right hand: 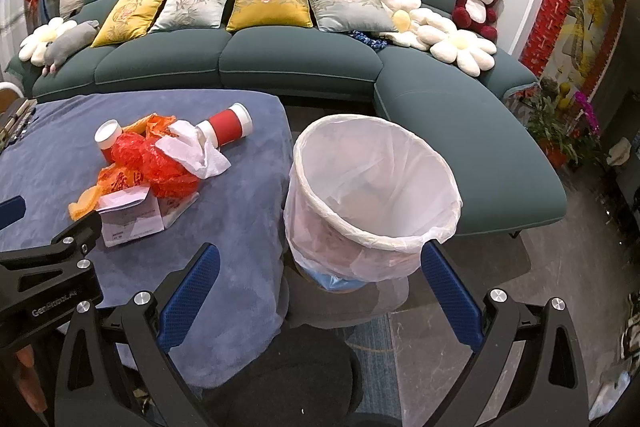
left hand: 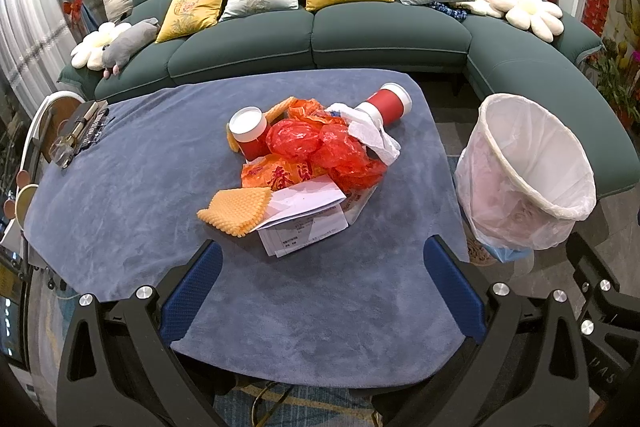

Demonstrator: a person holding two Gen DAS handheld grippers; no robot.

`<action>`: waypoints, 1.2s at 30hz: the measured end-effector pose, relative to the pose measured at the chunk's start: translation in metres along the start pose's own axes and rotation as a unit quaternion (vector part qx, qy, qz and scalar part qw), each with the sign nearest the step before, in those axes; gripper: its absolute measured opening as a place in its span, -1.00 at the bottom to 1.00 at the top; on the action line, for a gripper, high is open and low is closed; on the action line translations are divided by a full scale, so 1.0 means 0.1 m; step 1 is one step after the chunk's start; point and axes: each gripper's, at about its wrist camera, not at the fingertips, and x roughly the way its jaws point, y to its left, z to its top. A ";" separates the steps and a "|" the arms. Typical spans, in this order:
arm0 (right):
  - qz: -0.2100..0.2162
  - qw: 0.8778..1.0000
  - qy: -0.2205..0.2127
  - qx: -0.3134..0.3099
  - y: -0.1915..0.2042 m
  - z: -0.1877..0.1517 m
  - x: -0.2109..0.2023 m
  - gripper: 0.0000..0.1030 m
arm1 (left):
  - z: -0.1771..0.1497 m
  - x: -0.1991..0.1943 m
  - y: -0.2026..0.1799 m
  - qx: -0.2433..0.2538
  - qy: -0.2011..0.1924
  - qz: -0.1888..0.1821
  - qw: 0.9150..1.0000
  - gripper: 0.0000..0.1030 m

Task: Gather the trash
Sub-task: 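Grasp the orange foam net with the left tool while the right tool grasps the white receipt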

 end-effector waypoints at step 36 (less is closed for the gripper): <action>0.154 0.987 0.053 -0.006 1.68 0.36 1.01 0.56 | 0.10 1.34 1.64 -0.155 0.105 -0.018 0.982 0.86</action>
